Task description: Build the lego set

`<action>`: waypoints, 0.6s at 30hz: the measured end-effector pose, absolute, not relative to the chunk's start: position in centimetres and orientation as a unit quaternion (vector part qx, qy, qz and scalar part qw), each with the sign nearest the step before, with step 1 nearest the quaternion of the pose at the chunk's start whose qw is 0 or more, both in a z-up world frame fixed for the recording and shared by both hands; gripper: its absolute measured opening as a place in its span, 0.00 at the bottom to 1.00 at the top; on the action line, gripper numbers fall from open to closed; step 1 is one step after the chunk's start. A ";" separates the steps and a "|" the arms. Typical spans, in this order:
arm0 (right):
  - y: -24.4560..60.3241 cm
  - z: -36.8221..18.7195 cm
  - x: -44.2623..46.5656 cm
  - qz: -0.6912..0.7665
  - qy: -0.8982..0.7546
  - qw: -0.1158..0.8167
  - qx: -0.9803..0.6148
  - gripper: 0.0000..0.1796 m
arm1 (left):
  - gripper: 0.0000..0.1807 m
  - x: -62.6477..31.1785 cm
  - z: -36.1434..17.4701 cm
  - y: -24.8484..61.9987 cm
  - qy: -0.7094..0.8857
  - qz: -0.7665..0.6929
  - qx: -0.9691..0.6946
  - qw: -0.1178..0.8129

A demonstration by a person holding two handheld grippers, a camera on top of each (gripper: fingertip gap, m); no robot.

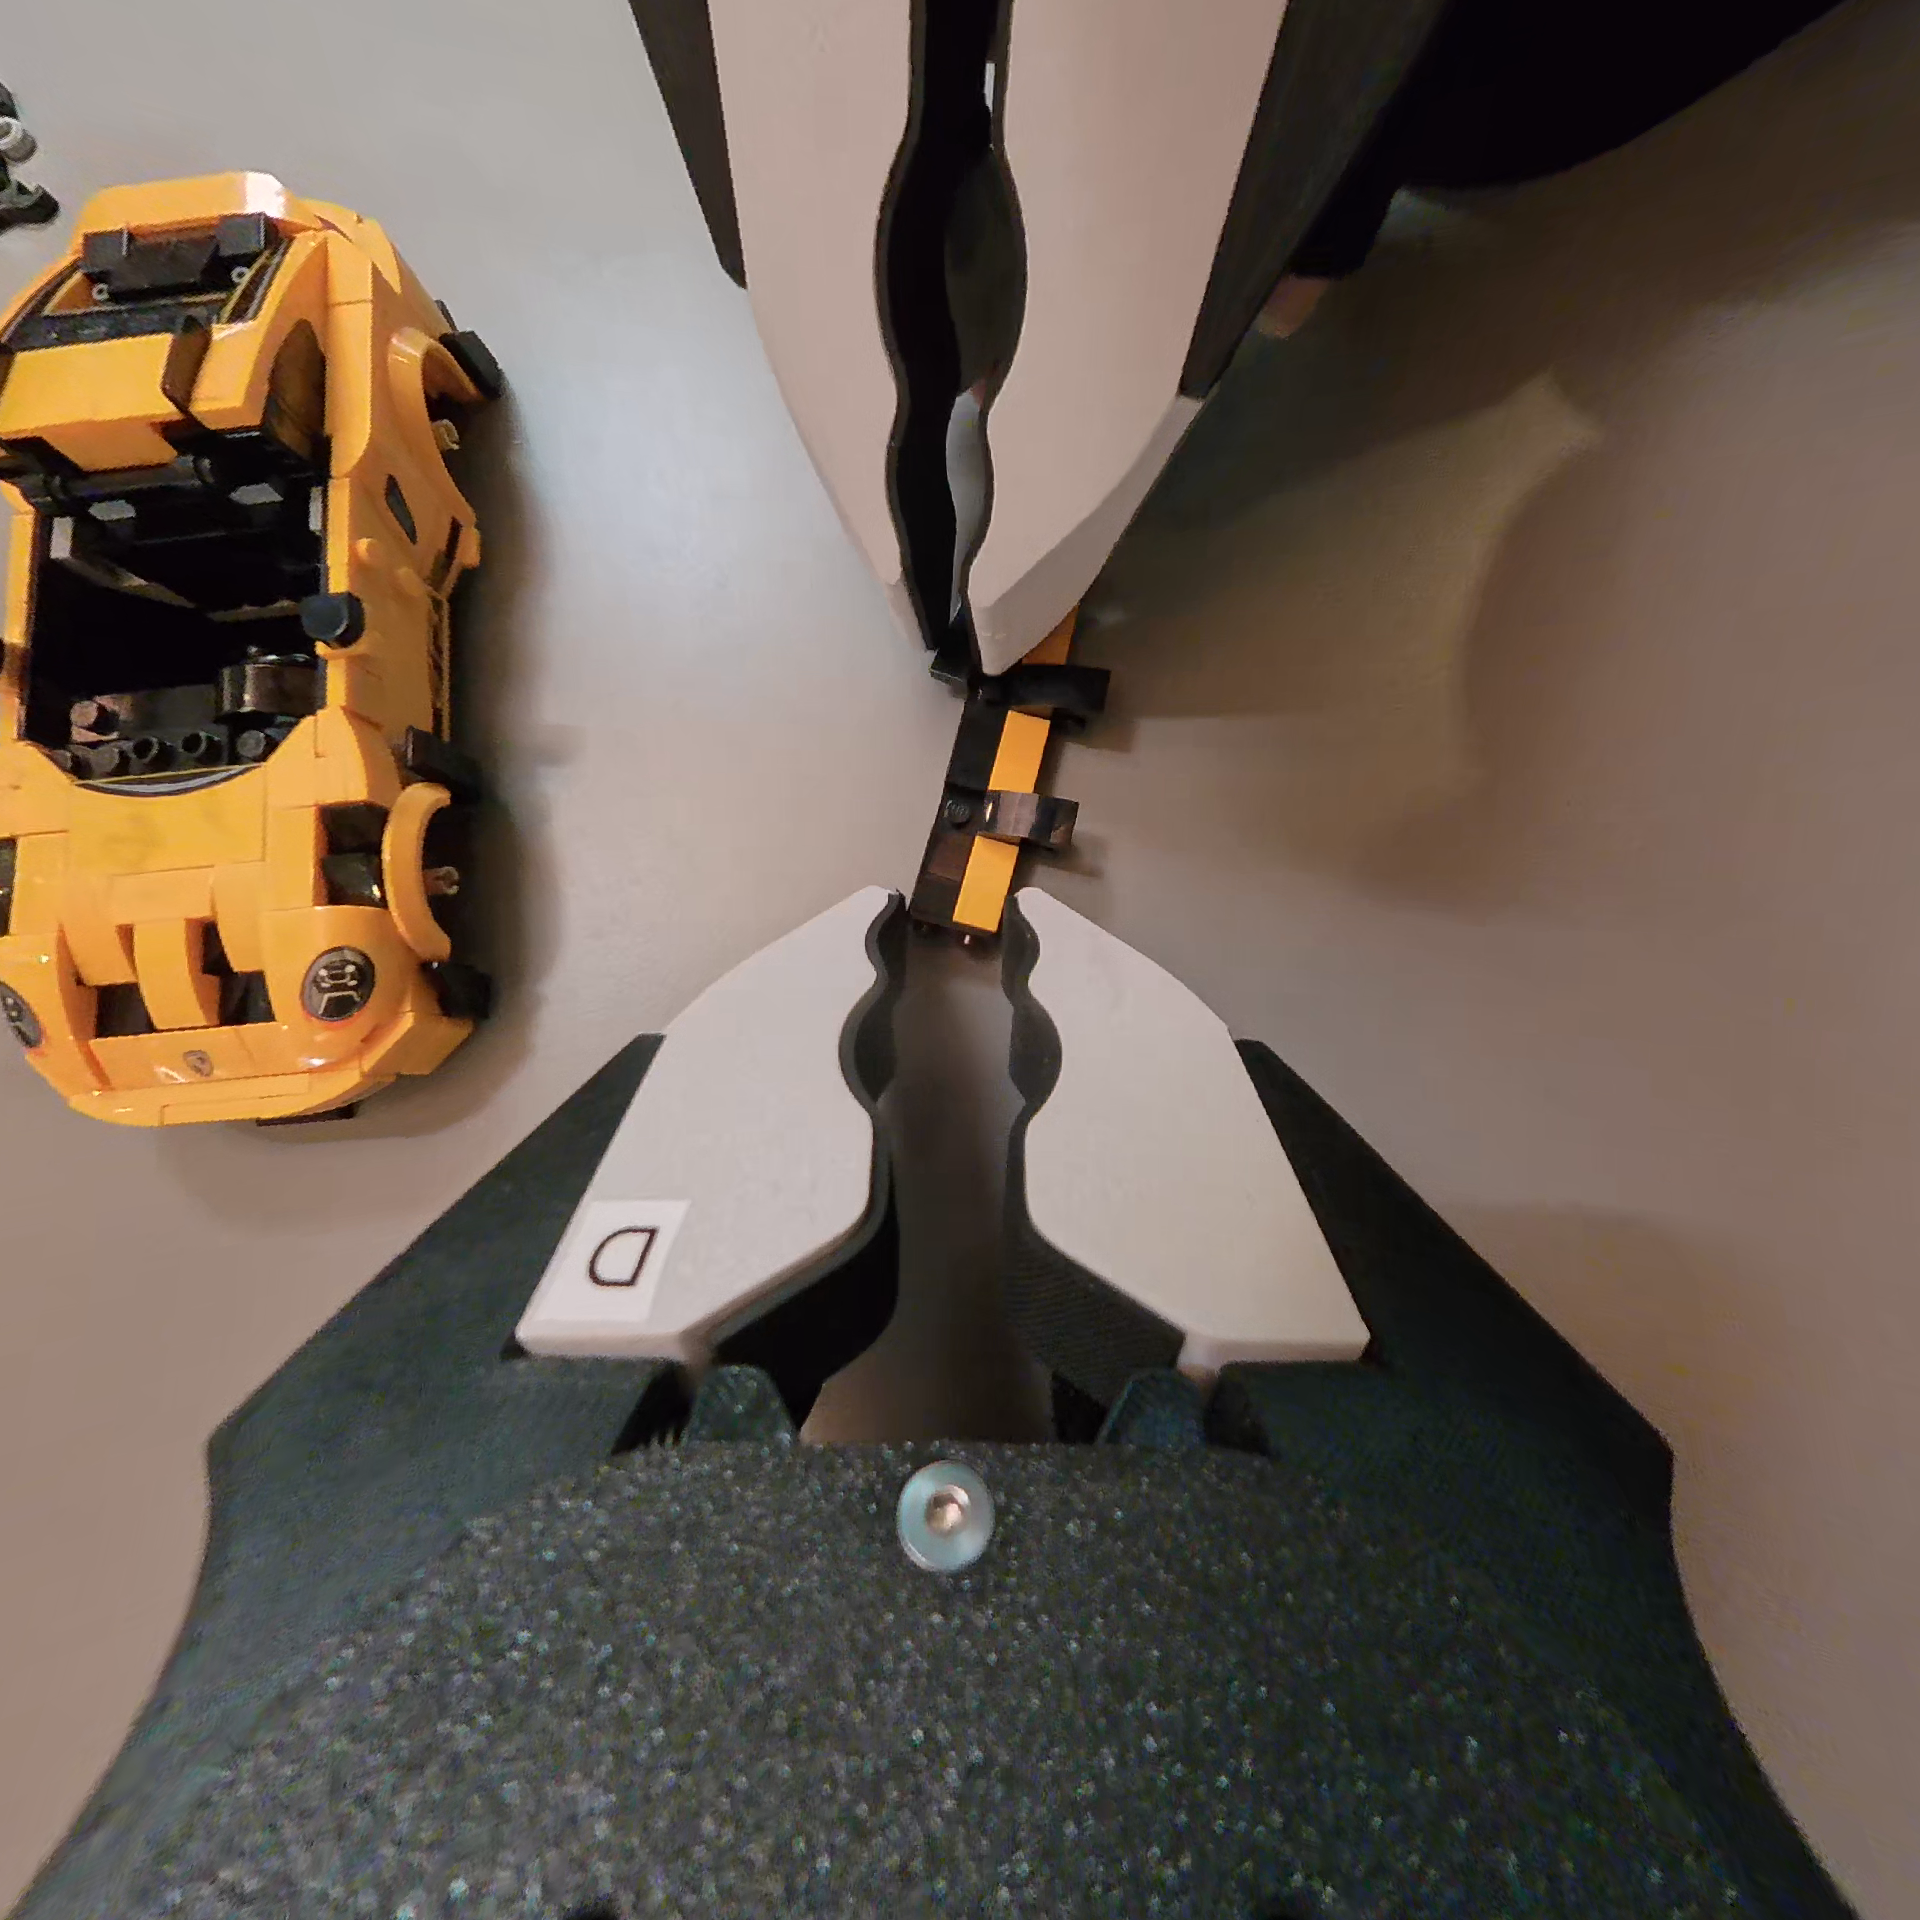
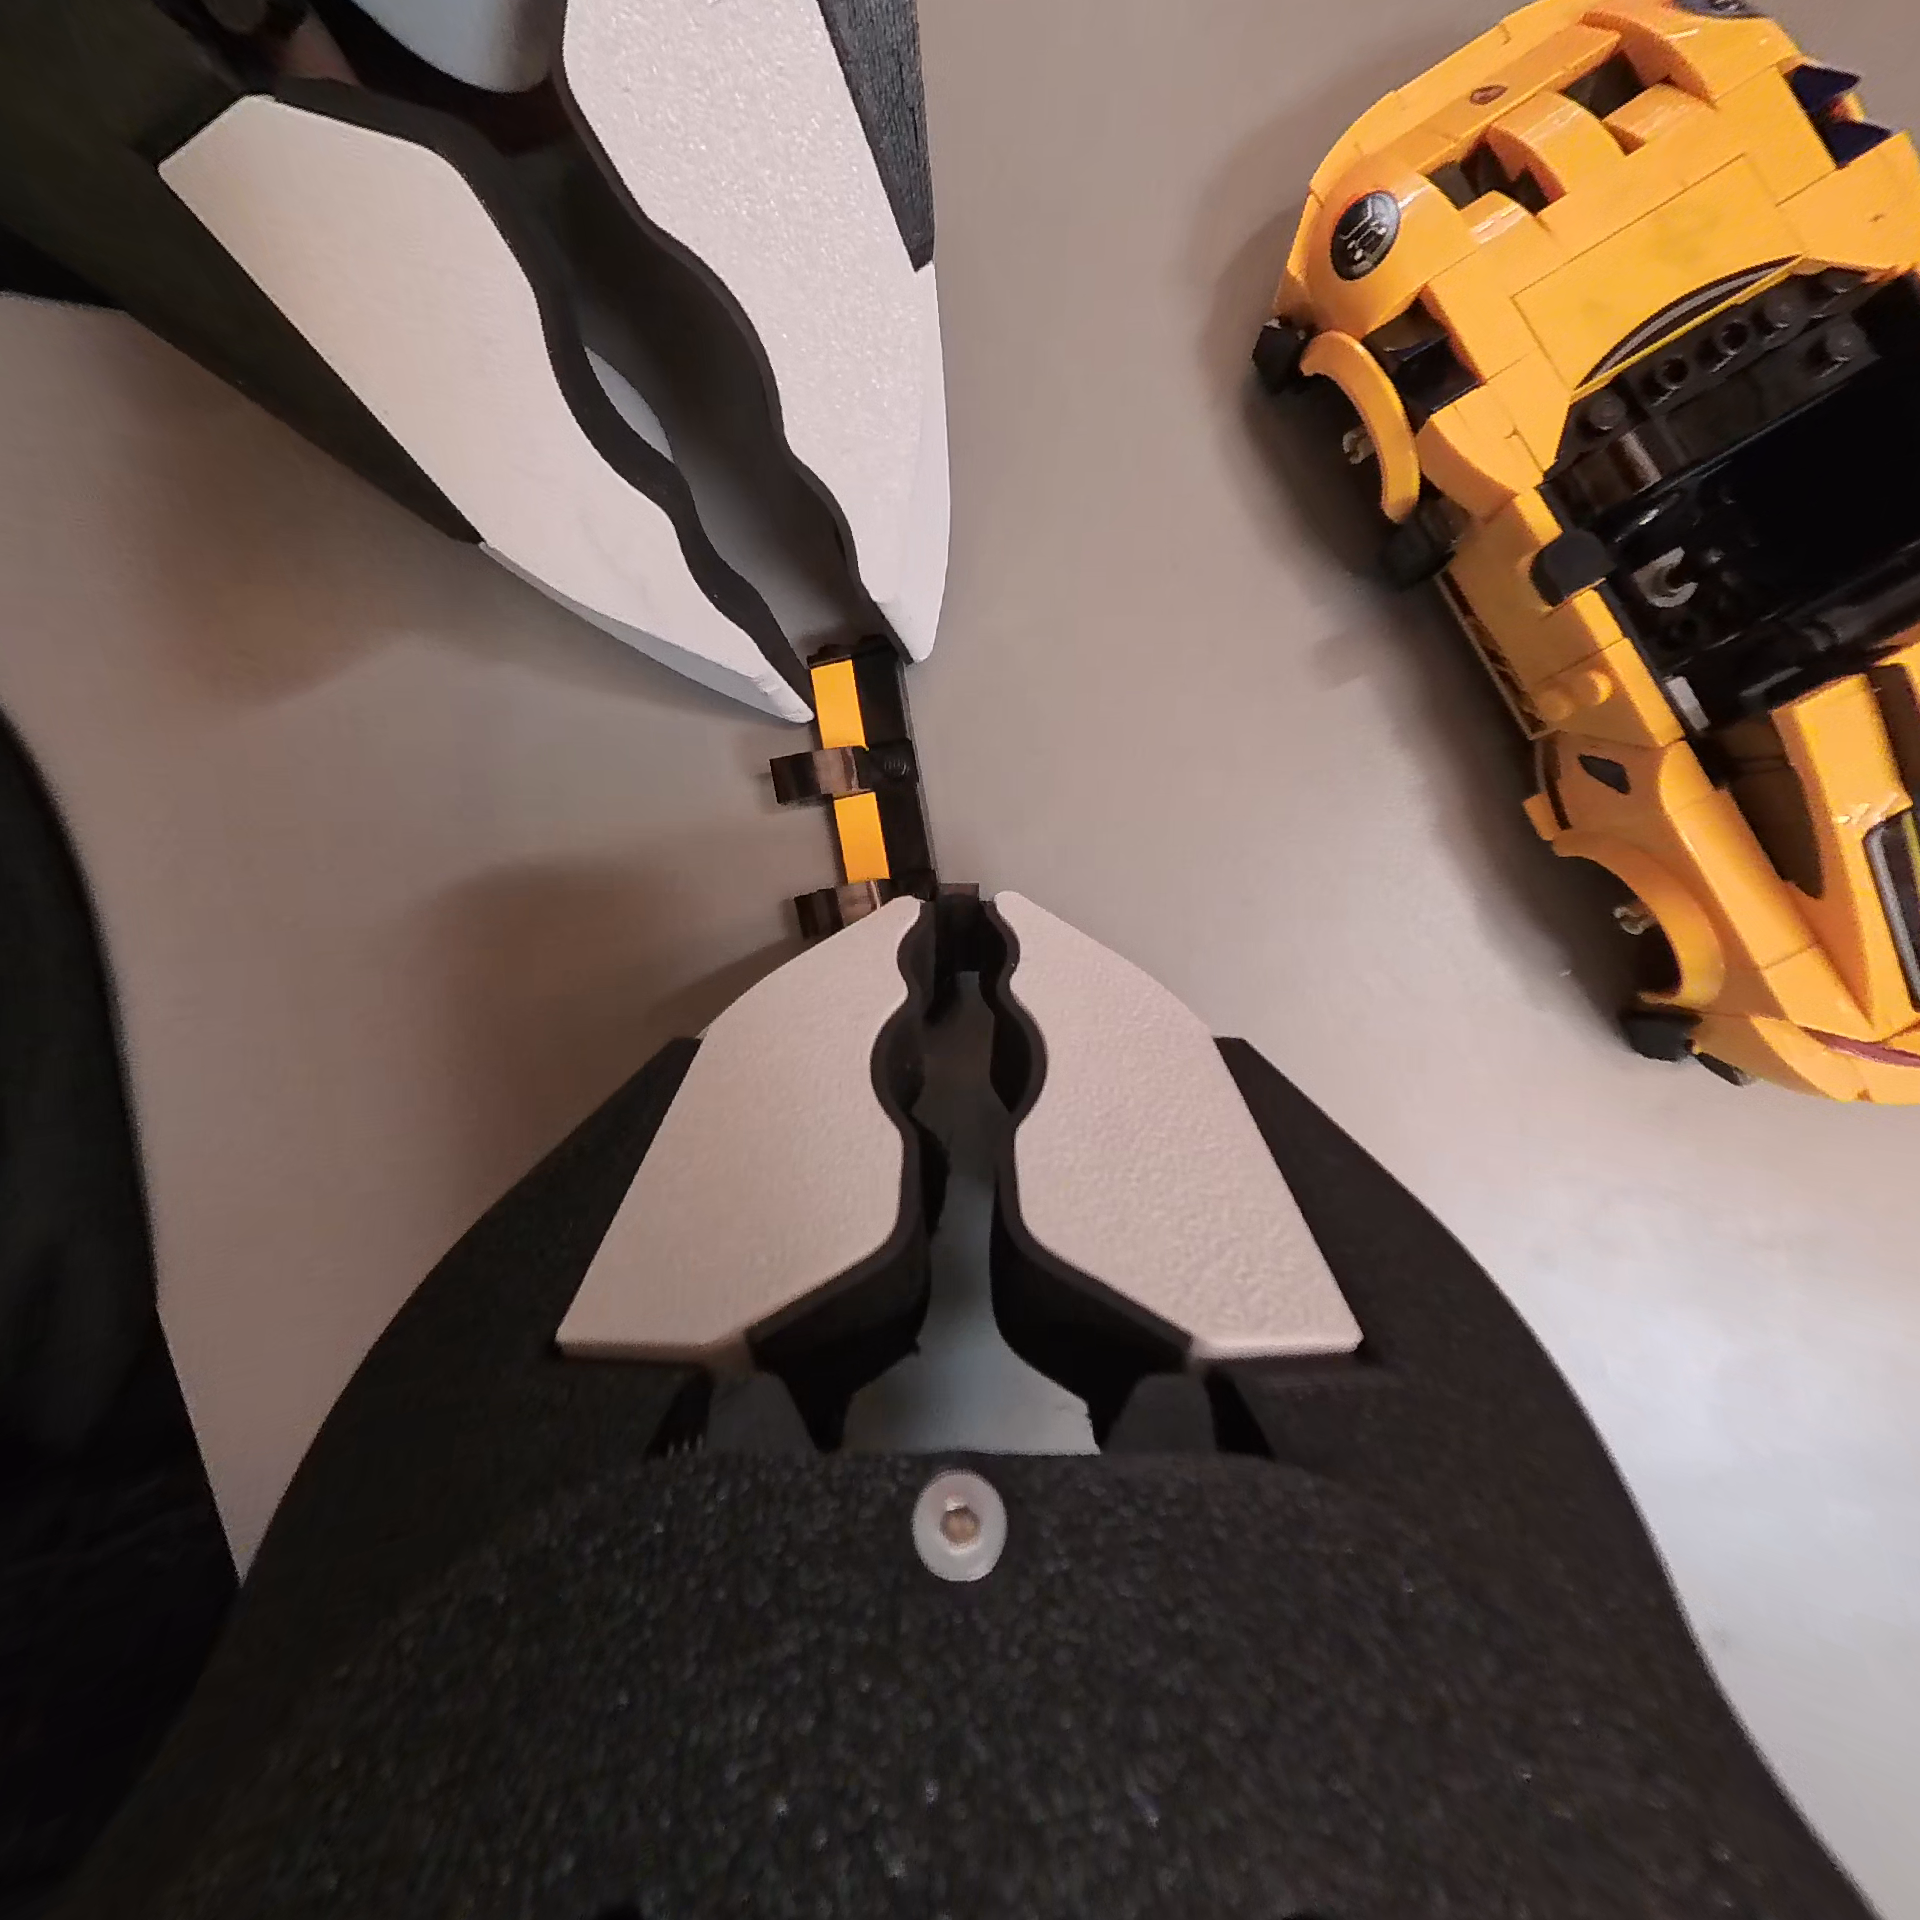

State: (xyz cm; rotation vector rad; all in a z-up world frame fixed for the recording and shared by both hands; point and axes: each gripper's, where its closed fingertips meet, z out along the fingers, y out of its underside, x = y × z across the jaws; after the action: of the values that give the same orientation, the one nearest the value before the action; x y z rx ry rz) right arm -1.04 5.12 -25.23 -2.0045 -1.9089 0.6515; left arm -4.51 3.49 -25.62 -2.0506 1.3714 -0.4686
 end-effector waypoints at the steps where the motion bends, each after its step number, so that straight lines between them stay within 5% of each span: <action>1: 5.1 -25.2 -1.1 0.226 -0.664 0.148 -0.697 0.04 | 0.10 -4.5 -25.6 3.5 0.519 -0.178 -0.776 0.310; 18: 5.2 -25.5 -1.1 0.221 -0.670 0.137 -0.696 0.04 | 0.10 -4.5 -25.6 3.4 0.523 -0.178 -0.774 0.310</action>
State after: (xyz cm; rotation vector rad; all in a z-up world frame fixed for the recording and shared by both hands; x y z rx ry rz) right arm -1.08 5.25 -25.46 -2.0129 -1.9384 0.6381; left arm -4.50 3.40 -25.63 -2.0448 1.3817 -0.4694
